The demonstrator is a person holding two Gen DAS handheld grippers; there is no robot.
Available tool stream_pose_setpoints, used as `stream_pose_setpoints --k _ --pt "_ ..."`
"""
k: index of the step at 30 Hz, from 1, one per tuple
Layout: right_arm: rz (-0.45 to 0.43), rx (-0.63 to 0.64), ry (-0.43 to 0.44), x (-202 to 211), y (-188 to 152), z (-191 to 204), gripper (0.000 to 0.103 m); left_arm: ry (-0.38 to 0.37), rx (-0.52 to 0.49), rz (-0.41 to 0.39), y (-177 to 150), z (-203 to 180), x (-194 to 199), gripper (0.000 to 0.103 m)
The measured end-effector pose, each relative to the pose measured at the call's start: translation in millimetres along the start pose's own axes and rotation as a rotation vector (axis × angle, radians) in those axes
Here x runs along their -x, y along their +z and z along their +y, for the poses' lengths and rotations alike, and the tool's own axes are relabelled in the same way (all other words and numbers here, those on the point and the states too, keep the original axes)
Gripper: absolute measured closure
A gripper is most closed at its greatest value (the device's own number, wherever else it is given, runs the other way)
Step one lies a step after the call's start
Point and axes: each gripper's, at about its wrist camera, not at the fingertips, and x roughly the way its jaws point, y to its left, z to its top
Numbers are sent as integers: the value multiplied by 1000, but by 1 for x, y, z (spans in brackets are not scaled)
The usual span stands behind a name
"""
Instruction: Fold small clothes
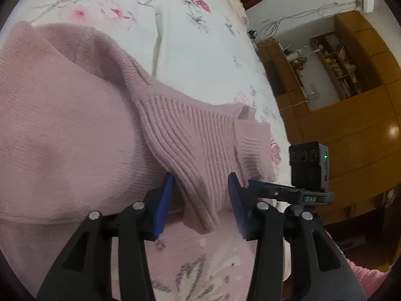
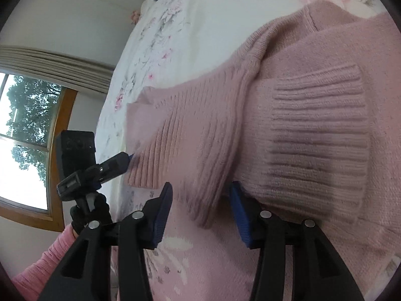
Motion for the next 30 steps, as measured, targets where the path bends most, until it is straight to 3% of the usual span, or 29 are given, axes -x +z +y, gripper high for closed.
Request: stream_pose_setpoints --k 3,5,7,13,19,22,23,25,30 --pt "14 29 -60 -7 3 6 76 72 -1 22 -1 1 -11 58" --pt "20 47 -96 -9 4 10 90 83 19 49 -2 4 -21 83" --pt "15 61 -111 -6 4 15 91 114 16 66 -1 3 -26 90" --pt "27 66 -170 -3 -3 9 91 220 -52 72 -2 0 -22 90" --pt "22 52 -172 -10 -7 -1 92 235 -63 70 -4 3 -24 85" --pt "-7 21 -166 -5 -12 4 84 297 -93 43 -17 -4 -12 69" --pt "-18 14 -180 1 -21 6 77 320 -107 38 -24 -10 -10 64" --pt "-41 30 -227 13 -40 13 74 366 -148 37 -49 -25 2 52" --pt "-73 60 -295 51 -133 44 70 454 -119 38 -133 -42 52 51"
